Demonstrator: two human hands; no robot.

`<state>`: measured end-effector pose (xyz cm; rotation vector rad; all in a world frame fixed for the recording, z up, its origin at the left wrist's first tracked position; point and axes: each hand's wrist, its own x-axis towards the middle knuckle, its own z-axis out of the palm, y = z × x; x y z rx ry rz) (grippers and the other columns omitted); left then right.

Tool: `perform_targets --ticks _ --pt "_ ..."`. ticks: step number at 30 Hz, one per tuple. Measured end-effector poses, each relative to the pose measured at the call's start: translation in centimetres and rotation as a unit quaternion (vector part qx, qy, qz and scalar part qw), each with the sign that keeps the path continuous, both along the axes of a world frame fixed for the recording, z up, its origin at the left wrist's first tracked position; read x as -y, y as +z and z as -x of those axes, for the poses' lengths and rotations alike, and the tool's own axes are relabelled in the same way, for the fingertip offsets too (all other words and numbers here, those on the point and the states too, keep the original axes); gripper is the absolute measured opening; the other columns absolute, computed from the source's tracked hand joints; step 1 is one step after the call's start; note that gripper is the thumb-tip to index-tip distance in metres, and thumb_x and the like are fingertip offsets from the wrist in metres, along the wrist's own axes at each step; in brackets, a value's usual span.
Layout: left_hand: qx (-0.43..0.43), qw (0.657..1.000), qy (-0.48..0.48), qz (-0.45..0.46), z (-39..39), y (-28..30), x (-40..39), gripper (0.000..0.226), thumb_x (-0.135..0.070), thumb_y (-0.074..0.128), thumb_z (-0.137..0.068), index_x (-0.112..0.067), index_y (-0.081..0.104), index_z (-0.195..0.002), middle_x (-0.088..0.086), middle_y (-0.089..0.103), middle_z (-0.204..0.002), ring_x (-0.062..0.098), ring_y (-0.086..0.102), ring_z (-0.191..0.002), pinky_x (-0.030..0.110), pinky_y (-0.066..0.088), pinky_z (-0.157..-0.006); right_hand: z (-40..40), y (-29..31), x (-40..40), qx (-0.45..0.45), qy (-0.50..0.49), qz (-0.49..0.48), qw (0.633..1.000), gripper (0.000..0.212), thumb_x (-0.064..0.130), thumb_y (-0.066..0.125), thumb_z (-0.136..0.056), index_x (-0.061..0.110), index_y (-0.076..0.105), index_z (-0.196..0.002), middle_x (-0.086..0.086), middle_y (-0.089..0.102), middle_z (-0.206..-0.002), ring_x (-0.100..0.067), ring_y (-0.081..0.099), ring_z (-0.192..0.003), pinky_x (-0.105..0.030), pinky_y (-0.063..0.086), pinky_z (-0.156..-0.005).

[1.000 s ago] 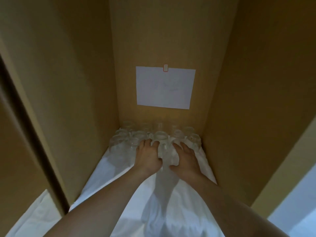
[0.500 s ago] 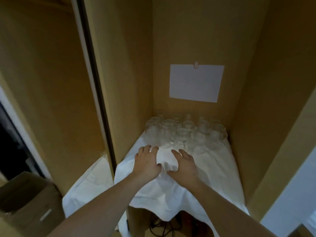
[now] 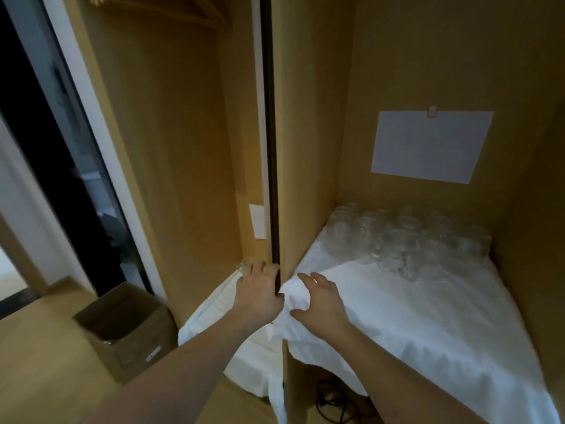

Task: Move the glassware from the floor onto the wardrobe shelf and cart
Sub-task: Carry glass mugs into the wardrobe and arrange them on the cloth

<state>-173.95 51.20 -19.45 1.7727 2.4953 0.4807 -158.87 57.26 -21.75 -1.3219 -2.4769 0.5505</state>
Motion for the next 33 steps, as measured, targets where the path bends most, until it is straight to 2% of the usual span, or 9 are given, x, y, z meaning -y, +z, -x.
perform_targets --ticks 3,7,14,21,33 --pt "0.002 1.0 0.0 0.011 4.2 -0.4 1.3 0.066 -0.037 0.063 -0.09 -0.027 0.037 -0.15 0.006 0.033 -0.156 0.031 0.024 -0.145 0.045 0.034 -0.115 3.9 -0.7 1.1 -0.009 -0.006 0.019 1.0 0.08 0.045 0.07 -0.086 0.031 0.031 -0.154 0.003 0.031 -0.16 -0.024 0.03 -0.143 -0.035 0.032 -0.115" --pt "0.001 1.0 0.0 0.018 11.0 -1.1 2.5 0.064 -0.035 0.062 -0.089 -0.025 0.038 -0.147 0.004 0.038 -0.152 0.03 0.03 -0.14 0.044 0.037 -0.112 10.2 -1.5 2.5 -0.012 -0.006 0.03 0.999 0.08 0.043 0.071 -0.083 0.032 0.033 -0.153 0.004 0.035 -0.156 -0.022 0.032 -0.14 -0.034 0.037 -0.112" --pt "0.028 0.998 -0.004 0.049 22.0 -3.2 4.3 0.061 -0.04 0.06 -0.089 -0.028 0.039 -0.144 0.003 0.042 -0.146 0.03 0.035 -0.132 0.044 0.042 -0.105 20.8 -3.7 4.5 -0.016 -0.027 0.063 0.998 0.08 0.044 0.068 -0.086 0.031 0.03 -0.155 0.003 0.031 -0.159 -0.022 0.028 -0.145 -0.033 0.031 -0.116" --pt "0.053 0.994 0.002 0.091 29.6 -5.3 5.3 0.062 -0.041 0.06 -0.091 -0.026 0.037 -0.147 0.003 0.044 -0.146 0.031 0.037 -0.133 0.044 0.039 -0.108 26.7 -7.3 6.8 0.023 -0.047 0.122 0.991 0.08 0.042 0.067 -0.088 0.03 0.027 -0.156 0.002 0.03 -0.159 -0.022 0.03 -0.144 -0.033 0.035 -0.114" --pt "0.116 0.99 0.006 0.085 36.7 -7.7 -0.4 0.06 -0.042 0.059 -0.093 -0.027 0.038 -0.147 0.002 0.045 -0.148 0.028 0.041 -0.132 0.044 0.039 -0.11 34.7 -7.6 -1.4 0.055 -0.061 0.131 0.988 0.081 0.045 0.071 -0.085 0.026 0.033 -0.154 -0.003 0.04 -0.154 -0.025 0.039 -0.14 -0.033 0.038 -0.11"
